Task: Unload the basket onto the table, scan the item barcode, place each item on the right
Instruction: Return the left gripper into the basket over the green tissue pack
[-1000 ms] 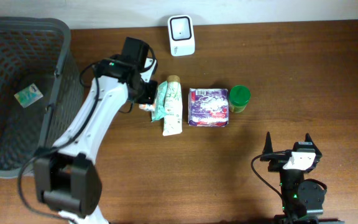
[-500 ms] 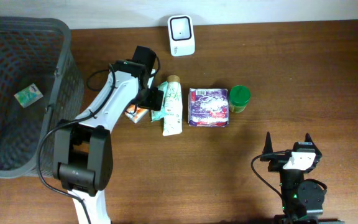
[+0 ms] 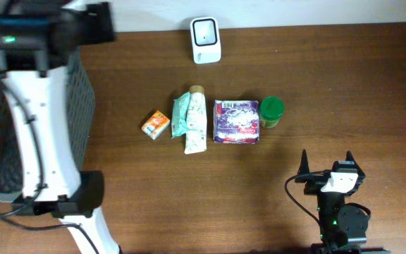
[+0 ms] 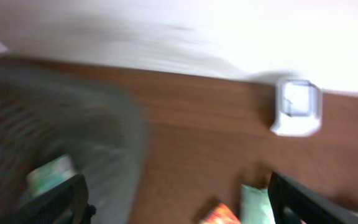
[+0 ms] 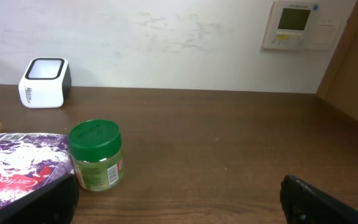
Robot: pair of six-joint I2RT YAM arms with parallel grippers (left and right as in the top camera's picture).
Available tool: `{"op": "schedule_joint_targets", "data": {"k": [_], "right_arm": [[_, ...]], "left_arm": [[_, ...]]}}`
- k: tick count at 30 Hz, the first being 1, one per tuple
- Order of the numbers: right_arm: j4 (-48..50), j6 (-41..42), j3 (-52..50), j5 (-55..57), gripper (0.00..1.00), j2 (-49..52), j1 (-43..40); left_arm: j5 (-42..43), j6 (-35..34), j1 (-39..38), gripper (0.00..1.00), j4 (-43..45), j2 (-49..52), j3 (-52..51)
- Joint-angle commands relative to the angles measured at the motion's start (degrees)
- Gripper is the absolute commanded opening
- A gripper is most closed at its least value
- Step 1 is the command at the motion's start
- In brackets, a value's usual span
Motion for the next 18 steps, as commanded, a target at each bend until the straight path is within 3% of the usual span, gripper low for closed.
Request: {"op": "schedule_joint_targets", "data": {"k": [1, 3, 8, 16, 18], "right_arm": [[-0.2, 0.1, -0.5, 0.1, 0.98, -0.3, -0.4], [-0.2, 0.1, -0.5, 0.1, 0.98, -0.3, -0.4], [-0.2, 0.1, -0.5, 0.1, 0.98, -0.3, -0.4], [-0.2, 0.1, -0.5, 0.1, 0.98, -0.3, -0.4], [-0.2, 0.1, -0.5, 0.1, 0.98, -0.3, -0.4]], "left_arm": [[-0.5, -11.8, 10.9, 0.93, -3.4, 0.4, 0.3], [-0.5, -20.7, 16.9, 0.94, -5.5, 1.3, -1.0], [-2.5, -28.6, 25.3, 0.98, -5.5, 6.5, -6.2], [-1.7, -30.2, 27.7, 0.96, -0.3, 21.6, -9.1], [-1.8, -35.3, 27.7, 0.93, 0.4, 24.4, -9.1]]}}
